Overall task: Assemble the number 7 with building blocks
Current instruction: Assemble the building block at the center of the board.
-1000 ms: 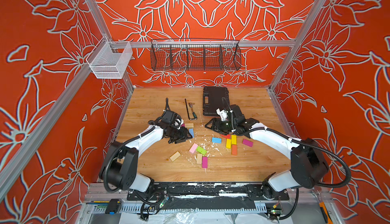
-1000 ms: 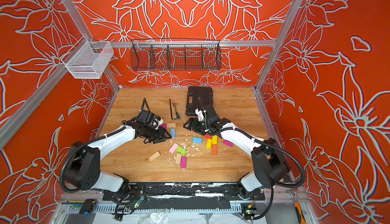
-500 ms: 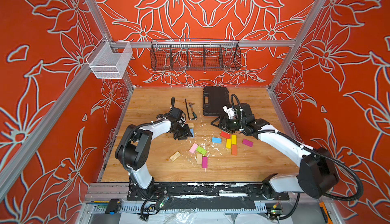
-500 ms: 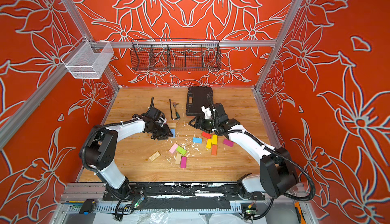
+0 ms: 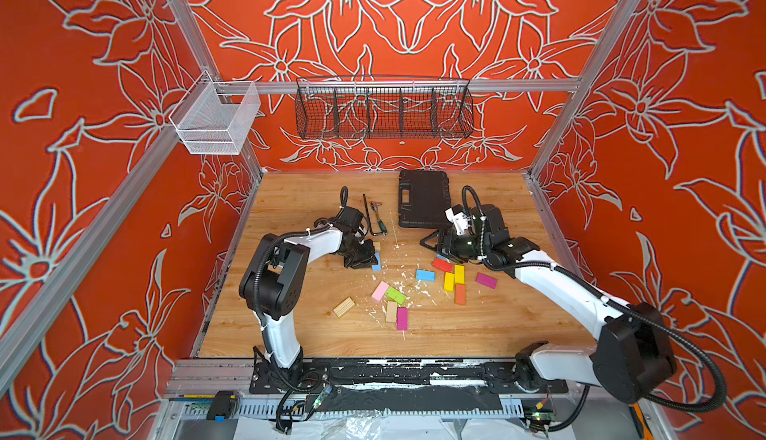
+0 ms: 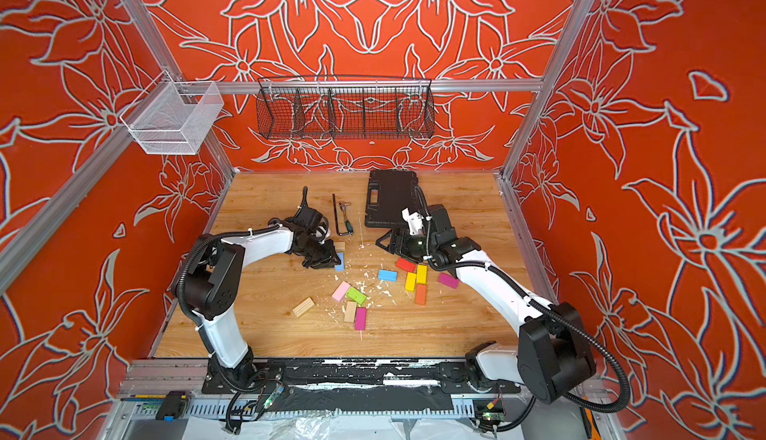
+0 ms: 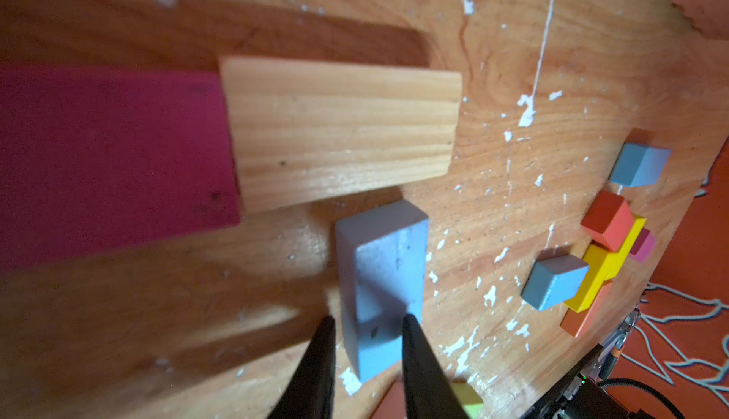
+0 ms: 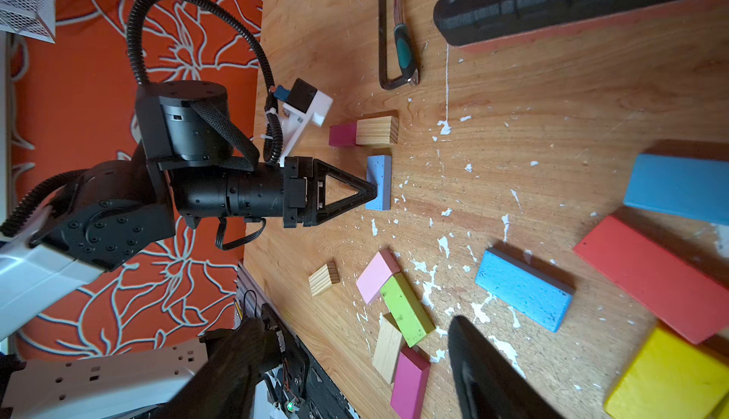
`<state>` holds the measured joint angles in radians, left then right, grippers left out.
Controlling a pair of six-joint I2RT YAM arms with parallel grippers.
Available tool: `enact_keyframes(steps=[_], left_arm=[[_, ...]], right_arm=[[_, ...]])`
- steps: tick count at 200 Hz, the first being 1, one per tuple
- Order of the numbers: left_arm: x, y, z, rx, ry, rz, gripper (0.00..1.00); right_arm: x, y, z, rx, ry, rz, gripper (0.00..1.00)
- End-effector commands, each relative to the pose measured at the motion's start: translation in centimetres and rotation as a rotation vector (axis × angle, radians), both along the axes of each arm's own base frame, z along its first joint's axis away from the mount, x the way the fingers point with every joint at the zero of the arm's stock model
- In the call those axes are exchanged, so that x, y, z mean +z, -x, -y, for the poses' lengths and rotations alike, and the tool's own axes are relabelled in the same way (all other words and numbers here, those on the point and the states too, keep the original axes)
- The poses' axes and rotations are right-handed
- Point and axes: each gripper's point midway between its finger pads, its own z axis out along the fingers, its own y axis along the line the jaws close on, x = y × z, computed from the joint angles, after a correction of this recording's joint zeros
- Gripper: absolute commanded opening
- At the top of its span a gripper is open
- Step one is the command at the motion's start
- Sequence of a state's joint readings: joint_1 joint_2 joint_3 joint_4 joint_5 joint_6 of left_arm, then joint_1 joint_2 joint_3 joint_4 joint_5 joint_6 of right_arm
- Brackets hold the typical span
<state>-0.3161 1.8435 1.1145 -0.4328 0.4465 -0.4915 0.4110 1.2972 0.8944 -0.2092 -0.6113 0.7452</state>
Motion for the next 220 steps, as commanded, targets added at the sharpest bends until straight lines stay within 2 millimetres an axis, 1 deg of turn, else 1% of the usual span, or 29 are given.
enact_keyframes(steps=[1,15,87,195,207,220], left_arm=[[-0.17,-0.13,0.09,-0.005,-0.01,-0.011,0.27],[-0.26,-0.19,0.03,-0.007,-0.014,-0.011,0.25],[-0.34,-0.64,0.03,-0.024,-0.026,-0.005,0.23],[-0.44,-0.84,-0.2,-0.024,-0.023,-0.005,0.22],[-0.25,-0.84,-0.21,-0.025,-0.018,-0.003,0.24],[-0.05,-0.75,-0.19,-0.024,-0.014,0.001,0.29]], right_arm=[[-0.35,0.6,0.43,0.003,0.003,-0.017,0.77],[-0.43,0.62,0.48,0.002,0.003,-0.02,0.76],[-0.42,0.56,0.6,-0.007,-0.002,-0.02,0.76],[-0.79,0.61,0.59,-0.012,-0.007,-0.031,0.76],[-0.91,0.65,0.56,-0.011,-0.009,-0.033,0.76],[-1.16,0.74,0.52,-0.008,-0.013,-0.038,0.76]])
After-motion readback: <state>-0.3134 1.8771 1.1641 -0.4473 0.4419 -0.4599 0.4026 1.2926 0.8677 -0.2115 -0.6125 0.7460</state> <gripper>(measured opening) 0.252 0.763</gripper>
